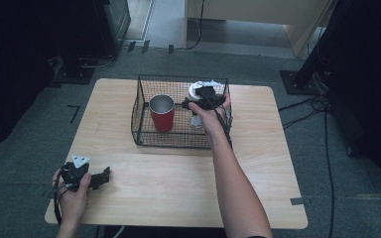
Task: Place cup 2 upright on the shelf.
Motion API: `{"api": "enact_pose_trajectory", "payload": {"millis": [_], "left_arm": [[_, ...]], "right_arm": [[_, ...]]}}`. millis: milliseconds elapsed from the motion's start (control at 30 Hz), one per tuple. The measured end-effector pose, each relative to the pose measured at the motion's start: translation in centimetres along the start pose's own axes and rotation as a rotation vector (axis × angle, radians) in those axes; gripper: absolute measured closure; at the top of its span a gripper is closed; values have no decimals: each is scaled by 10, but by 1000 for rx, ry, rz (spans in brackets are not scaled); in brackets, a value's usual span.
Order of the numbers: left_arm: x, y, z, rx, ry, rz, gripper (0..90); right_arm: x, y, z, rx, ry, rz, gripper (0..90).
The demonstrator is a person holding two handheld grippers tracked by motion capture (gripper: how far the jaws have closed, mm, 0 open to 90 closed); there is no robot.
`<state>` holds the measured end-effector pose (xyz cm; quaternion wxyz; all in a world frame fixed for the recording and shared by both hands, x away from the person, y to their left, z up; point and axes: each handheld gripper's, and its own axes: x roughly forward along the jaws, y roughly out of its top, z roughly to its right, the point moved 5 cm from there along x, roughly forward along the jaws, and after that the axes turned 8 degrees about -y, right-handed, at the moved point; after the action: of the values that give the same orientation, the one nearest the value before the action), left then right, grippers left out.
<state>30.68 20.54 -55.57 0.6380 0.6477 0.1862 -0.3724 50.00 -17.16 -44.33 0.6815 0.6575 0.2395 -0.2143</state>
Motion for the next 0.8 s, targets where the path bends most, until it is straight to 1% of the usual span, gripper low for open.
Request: {"api": "enact_pose_trajectory", "payload": {"millis": [67,267,400,533,700,800], "left_arm": [[0,0,0,0,0,0,0],[0,0,0,0,0,0,0],[0,0,0,-1,0,1,0],[0,0,0,-1,0,1,0],[0,0,0,-1,0,1,0],[0,0,0,-1,0,1,0]], "right_arm": [[-2,1,0,1,-11,2,2],[-7,3,0,-3,-15,13,2],[-12,5,-2,6,-18,20,1],[-18,8,-1,9,-38,19,1],[-28,12,0,9,-33,42,0],[-35,13,1,-8,-27,63,0]]}}
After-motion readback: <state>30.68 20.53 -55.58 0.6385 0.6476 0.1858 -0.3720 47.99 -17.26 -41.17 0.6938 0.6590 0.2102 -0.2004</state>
